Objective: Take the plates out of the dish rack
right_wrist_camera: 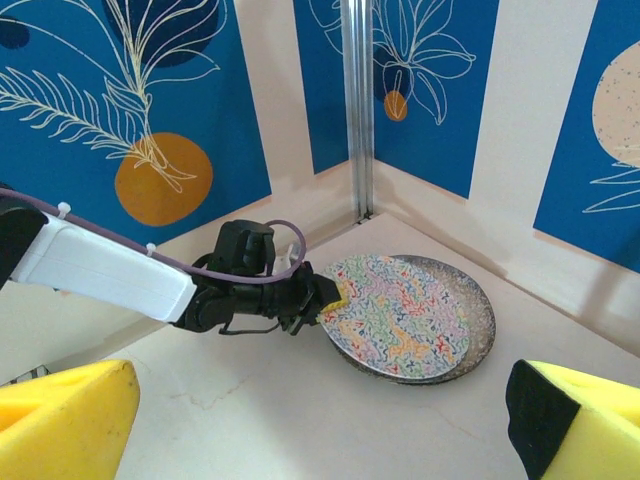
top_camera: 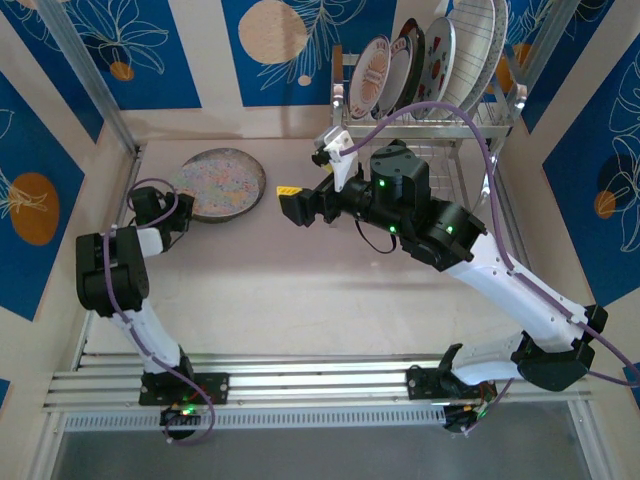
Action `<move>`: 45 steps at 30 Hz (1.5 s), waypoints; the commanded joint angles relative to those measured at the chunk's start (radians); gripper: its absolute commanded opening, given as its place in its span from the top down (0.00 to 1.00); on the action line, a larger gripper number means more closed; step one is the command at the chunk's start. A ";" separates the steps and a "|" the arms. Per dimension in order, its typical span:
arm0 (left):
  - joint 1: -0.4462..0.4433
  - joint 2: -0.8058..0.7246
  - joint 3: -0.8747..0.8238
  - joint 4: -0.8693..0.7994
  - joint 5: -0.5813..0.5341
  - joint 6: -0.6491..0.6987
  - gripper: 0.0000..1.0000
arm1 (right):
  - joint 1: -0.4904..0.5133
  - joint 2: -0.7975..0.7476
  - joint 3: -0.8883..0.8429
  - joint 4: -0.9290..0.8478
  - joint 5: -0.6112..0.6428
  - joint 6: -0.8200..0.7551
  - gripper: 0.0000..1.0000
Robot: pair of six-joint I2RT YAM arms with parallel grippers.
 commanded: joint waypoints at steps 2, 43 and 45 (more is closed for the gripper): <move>0.018 0.018 0.047 0.069 0.033 0.020 0.95 | -0.006 -0.001 0.030 -0.004 0.011 0.018 0.05; 0.011 0.048 0.372 -0.665 0.002 0.200 0.34 | -0.003 -0.029 -0.003 -0.017 0.016 0.070 0.05; 0.011 0.056 0.387 -0.690 0.002 0.207 0.34 | -0.002 -0.030 -0.006 -0.017 0.018 0.071 0.05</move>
